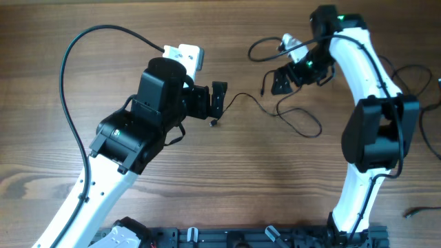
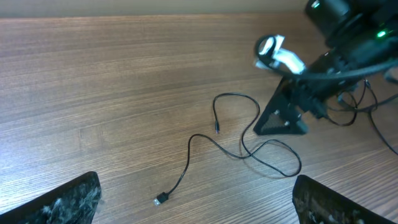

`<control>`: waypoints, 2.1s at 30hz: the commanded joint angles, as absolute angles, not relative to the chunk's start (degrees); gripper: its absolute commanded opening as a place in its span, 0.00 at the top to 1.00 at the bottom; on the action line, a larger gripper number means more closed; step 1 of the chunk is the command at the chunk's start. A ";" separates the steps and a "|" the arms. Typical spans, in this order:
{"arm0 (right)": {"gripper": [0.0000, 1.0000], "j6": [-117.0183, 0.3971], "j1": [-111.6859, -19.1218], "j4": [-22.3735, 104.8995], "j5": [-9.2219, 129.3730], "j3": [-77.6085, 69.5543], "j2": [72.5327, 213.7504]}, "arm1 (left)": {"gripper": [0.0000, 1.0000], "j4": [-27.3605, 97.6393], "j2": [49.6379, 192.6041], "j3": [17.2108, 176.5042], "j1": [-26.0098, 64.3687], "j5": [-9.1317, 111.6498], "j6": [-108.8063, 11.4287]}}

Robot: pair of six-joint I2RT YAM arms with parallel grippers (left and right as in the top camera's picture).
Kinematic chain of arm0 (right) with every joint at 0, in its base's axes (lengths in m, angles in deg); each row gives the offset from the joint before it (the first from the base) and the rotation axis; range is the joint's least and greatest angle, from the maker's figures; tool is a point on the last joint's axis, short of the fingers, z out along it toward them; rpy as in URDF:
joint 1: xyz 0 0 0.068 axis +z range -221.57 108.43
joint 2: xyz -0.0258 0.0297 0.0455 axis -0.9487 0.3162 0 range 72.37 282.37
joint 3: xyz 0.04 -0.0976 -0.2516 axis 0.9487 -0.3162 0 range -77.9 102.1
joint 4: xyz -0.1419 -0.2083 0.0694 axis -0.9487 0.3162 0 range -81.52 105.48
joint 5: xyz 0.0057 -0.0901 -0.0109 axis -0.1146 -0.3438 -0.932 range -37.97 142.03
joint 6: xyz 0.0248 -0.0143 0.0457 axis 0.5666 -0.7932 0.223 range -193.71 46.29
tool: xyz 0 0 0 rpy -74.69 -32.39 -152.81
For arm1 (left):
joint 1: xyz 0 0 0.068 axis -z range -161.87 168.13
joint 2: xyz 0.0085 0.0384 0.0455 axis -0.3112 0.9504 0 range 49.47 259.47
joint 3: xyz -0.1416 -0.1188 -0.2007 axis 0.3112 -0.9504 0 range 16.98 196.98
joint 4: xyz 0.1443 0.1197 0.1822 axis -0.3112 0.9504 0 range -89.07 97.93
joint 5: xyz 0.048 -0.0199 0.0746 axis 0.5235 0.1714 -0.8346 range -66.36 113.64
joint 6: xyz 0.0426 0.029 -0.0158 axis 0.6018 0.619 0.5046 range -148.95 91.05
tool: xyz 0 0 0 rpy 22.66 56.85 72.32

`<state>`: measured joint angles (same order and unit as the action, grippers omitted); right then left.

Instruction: Untangle cables

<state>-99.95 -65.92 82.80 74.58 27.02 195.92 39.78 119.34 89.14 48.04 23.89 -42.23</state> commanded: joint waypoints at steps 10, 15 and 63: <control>0.00 -102.22 -64.61 73.36 73.42 10.56 196.77 | 0.00 39.59 119.36 89.32 48.13 23.33 -42.93; 0.05 -102.31 -64.61 70.82 73.24 7.48 196.77 | 0.00 39.59 119.36 89.32 48.13 23.33 -42.93; 0.46 -127.82 -61.35 58.32 59.93 0.31 184.72 | 0.00 39.59 119.36 89.32 48.13 23.33 -42.93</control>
